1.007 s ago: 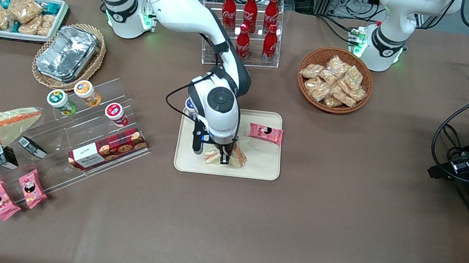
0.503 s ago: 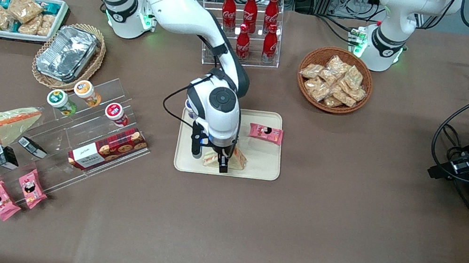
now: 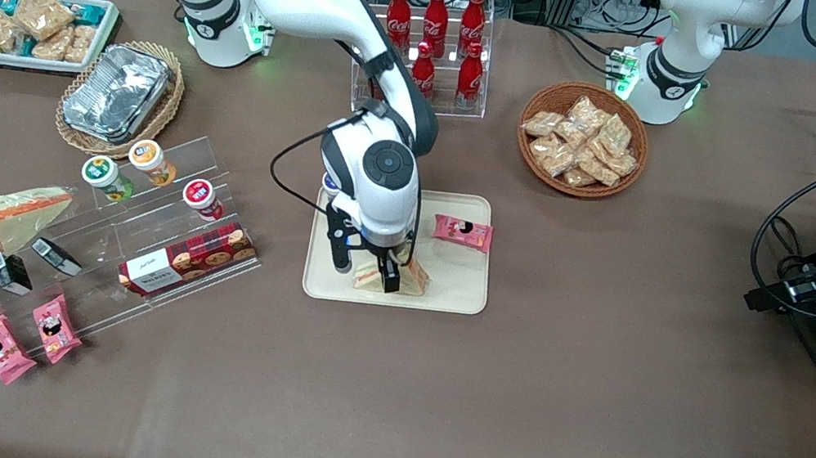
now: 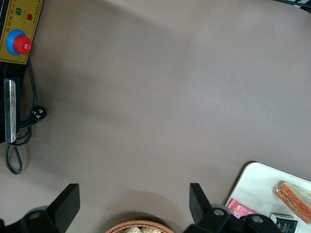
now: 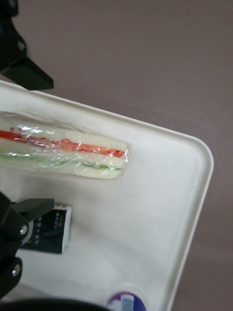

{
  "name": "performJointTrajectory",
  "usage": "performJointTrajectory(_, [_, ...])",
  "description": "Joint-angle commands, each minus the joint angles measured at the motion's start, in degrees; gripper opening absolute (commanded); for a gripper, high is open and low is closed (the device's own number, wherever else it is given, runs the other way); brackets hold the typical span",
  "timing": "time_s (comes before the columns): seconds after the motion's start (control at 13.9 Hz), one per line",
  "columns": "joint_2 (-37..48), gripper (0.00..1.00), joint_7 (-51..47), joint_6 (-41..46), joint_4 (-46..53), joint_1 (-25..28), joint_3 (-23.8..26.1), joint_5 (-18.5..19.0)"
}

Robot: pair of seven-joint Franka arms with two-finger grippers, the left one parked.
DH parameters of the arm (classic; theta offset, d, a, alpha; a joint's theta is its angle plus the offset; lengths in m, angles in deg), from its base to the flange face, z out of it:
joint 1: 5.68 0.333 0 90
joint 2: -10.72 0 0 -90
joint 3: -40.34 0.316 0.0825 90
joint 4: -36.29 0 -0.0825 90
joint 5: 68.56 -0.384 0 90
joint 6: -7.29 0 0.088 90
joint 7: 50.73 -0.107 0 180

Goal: Place sandwich on tray

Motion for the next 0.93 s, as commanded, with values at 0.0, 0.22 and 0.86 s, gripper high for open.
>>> performJointTrajectory(0.0, [5.15,0.99,6.28,4.89,-0.54,-1.70,0.31,0.38])
performJointTrajectory(0.22, [10.60,0.99,21.46,12.18,-0.54,-2.06,-0.47,1.08])
performJointTrajectory(0.86, [29.84,0.99,67.50,22.22,-3.17,-12.94,-5.84,1.61])
